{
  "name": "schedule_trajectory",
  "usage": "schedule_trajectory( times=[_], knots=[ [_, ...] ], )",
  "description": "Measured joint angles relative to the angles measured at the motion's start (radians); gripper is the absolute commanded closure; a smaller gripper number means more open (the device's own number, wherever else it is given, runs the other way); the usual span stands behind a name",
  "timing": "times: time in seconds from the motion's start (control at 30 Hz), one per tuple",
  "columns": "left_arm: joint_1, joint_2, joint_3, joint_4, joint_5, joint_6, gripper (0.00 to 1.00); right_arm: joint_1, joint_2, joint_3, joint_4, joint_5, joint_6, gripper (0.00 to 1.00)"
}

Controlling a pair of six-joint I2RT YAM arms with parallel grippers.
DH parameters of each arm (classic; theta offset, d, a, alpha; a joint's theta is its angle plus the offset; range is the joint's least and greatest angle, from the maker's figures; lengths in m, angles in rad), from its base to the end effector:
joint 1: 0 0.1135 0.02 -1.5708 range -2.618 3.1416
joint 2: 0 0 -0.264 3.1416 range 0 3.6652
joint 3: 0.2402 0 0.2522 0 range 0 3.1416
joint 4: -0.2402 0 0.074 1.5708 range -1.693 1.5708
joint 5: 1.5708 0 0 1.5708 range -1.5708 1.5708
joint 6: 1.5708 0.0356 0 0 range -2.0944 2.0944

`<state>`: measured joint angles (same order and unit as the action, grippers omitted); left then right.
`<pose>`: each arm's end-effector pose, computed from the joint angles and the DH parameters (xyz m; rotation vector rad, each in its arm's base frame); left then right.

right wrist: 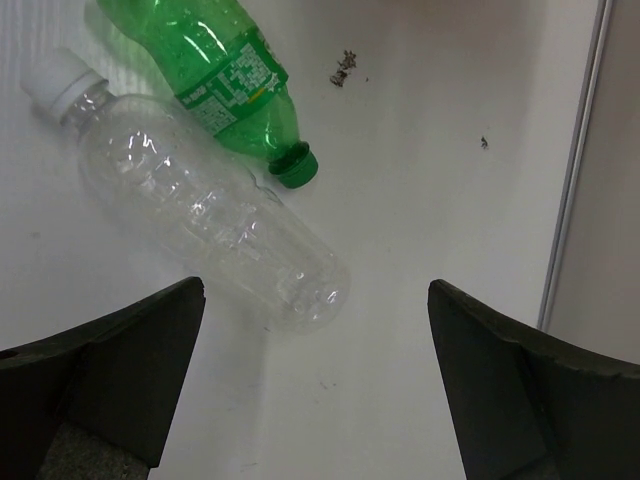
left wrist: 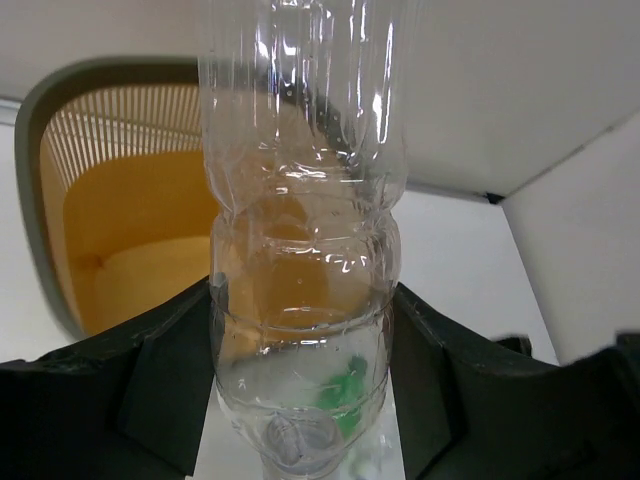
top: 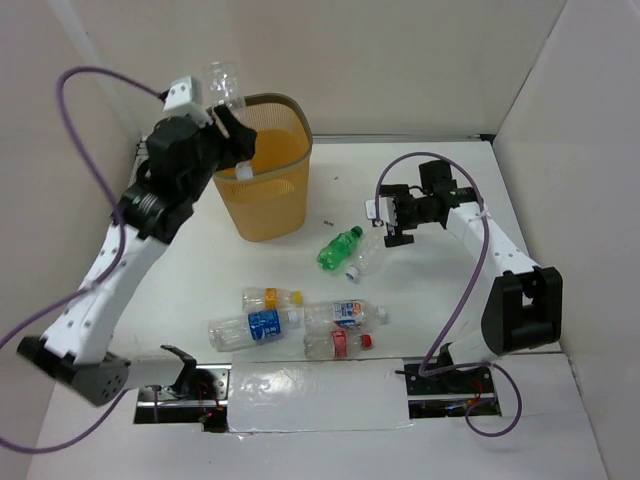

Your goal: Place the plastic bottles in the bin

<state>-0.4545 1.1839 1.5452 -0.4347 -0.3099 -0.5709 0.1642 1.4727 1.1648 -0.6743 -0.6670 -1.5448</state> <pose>0.2168 -0.0938 0.4928 -0.3350 1.6332 -0.5274 0.2947 0.0712 0.2744 -1.8737 1.3143 0.1687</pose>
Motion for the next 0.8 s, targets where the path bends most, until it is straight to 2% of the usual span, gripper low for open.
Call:
schedule_trajectory(
  times=[0.07,0.13,0.2,0.23,0.3,0.33,0.37,0.47,0.63,0.8],
  knots=[
    [0.029,0.117,0.060,0.056,0.005,0.008,0.73,0.004,0.008,0.000,0.000,0.011,-0.042,0.01],
    [0.056,0.222,0.110,0.102,0.005,0.019,0.62,0.007,0.014,0.000,0.000,0.026,-0.079,0.01],
    [0.074,0.298,0.141,0.123,-0.005,0.025,0.59,0.013,0.020,0.000,0.001,0.032,-0.092,0.01],
    [0.078,0.328,0.150,0.133,-0.007,0.030,0.45,0.016,0.021,0.000,0.003,0.037,-0.100,0.01],
    [0.084,0.373,0.163,0.151,-0.021,0.049,0.28,0.020,0.022,-0.003,0.016,0.043,-0.113,0.01],
    [0.085,0.390,0.163,0.161,-0.026,0.052,0.13,0.021,0.022,-0.007,0.024,0.047,-0.124,0.01],
    [0.085,0.402,0.163,0.161,-0.034,0.062,0.08,0.023,0.023,-0.010,0.026,0.052,-0.145,0.01],
    [0.085,0.416,0.163,0.171,-0.053,0.077,0.00,0.023,0.036,-0.014,0.027,0.061,-0.220,0.01],
    [0.080,0.419,0.203,0.167,-0.060,0.112,0.00,0.027,0.113,-0.014,0.018,0.077,-0.360,0.01],
    [0.042,0.366,0.242,0.137,-0.083,0.164,0.00,0.048,0.214,-0.013,-0.003,0.112,-0.410,0.01]
  ],
)
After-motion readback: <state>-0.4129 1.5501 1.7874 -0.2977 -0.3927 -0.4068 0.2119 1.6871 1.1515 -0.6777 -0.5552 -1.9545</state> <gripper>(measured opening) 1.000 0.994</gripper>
